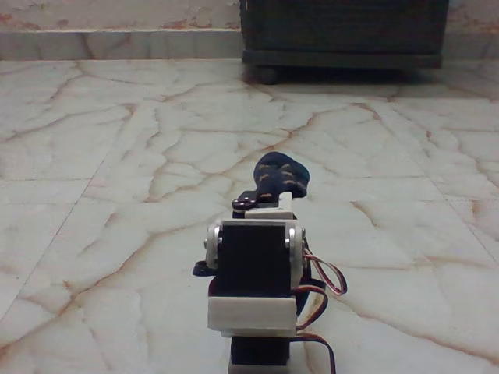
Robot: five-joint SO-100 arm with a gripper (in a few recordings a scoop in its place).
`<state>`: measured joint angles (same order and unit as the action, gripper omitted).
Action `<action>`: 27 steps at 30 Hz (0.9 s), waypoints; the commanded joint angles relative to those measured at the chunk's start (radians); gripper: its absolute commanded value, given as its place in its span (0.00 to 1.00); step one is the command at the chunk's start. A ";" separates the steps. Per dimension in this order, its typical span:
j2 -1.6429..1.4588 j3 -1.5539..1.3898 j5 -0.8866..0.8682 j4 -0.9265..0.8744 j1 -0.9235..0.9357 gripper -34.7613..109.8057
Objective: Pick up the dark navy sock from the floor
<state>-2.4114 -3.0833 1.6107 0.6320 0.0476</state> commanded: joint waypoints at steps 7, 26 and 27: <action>-0.044 0.000 -0.005 0.035 0.006 0.24; -0.041 0.000 0.009 0.023 0.037 0.24; -0.041 0.000 0.008 0.023 0.035 0.24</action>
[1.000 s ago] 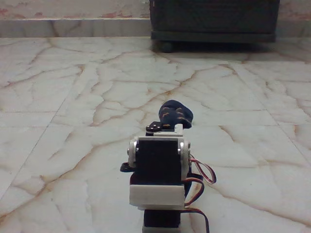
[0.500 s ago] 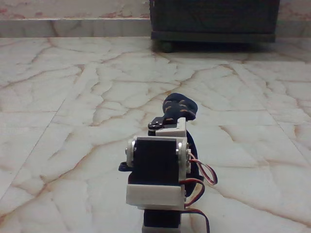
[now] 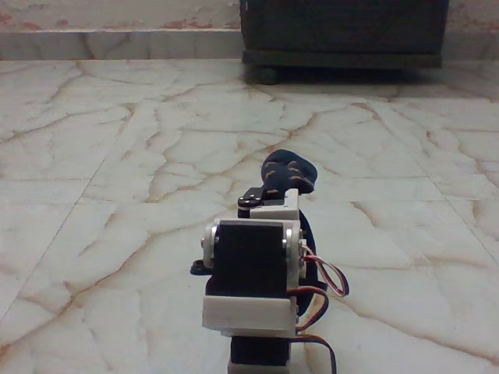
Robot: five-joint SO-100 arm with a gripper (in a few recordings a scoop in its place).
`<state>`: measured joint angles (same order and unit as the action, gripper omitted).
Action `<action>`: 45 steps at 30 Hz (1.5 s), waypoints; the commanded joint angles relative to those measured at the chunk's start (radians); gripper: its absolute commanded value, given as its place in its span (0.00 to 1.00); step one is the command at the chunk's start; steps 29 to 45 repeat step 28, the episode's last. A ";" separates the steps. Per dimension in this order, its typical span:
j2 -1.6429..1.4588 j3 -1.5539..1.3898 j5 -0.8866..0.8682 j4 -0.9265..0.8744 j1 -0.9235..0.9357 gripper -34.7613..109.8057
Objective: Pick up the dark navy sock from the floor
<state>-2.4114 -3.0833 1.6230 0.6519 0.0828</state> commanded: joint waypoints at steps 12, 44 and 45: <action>-0.041 0.000 0.000 -0.006 -0.002 0.24; -0.041 0.000 -0.012 -0.006 -0.008 0.24; -0.041 0.000 -0.012 -0.006 -0.008 0.24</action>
